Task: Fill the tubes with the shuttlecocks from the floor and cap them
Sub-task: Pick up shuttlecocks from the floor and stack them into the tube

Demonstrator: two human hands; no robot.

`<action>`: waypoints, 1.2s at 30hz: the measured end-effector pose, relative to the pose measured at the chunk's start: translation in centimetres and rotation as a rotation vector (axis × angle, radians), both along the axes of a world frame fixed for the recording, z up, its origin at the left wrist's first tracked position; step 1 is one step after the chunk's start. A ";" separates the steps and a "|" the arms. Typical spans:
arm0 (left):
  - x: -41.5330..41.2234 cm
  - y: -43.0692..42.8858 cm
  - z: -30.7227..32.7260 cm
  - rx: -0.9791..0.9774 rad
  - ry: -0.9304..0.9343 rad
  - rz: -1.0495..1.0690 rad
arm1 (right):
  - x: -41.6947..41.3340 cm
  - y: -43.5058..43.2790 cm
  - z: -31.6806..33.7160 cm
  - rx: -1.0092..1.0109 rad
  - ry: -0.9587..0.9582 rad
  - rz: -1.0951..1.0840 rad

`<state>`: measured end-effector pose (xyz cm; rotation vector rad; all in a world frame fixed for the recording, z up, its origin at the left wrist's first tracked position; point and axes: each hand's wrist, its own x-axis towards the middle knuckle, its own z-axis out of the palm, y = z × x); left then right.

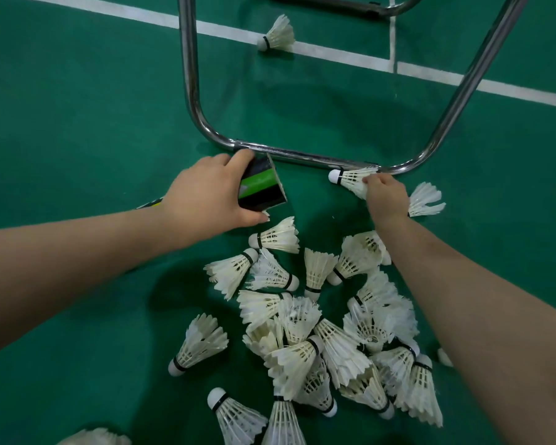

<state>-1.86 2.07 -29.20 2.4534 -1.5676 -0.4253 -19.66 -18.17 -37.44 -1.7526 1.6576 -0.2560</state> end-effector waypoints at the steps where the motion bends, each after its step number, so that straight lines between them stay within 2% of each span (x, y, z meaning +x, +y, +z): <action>1: 0.1 0.0 0.0 -0.007 -0.007 0.000 | 0.1 0.2 0.0 0.019 -0.055 0.002; 9: 0.3 -0.2 -0.1 -0.006 -0.009 0.010 | -0.1 0.5 0.9 0.057 -0.289 -0.141; 13: 0.2 -0.1 -0.1 -0.006 -0.013 0.006 | 0.3 1.2 3.4 0.033 -0.382 -0.125; 15: 0.2 0.1 -0.1 -0.002 -0.008 -0.004 | 0.6 2.2 5.6 0.043 -0.483 -0.031; 18: 0.3 0.6 0.3 0.004 0.007 -0.016 | 1.3 4.3 8.8 0.051 -0.647 0.299; 20: 0.1 1.0 0.7 -0.002 0.024 -0.025 | 2.1 5.9 10.2 0.076 -0.628 0.494; 24: -0.8 1.9 1.4 -0.015 0.030 -0.044 | 3.9 9.0 11.3 0.237 -0.561 0.679; 30: -1.7 3.5 2.2 -0.011 0.014 -0.078 | 3.9 12.3 11.2 0.410 -0.601 0.711; 36: -1.8 5.8 2.2 0.039 -0.032 -0.100 | 4.4 13.9 11.6 0.691 -0.433 0.894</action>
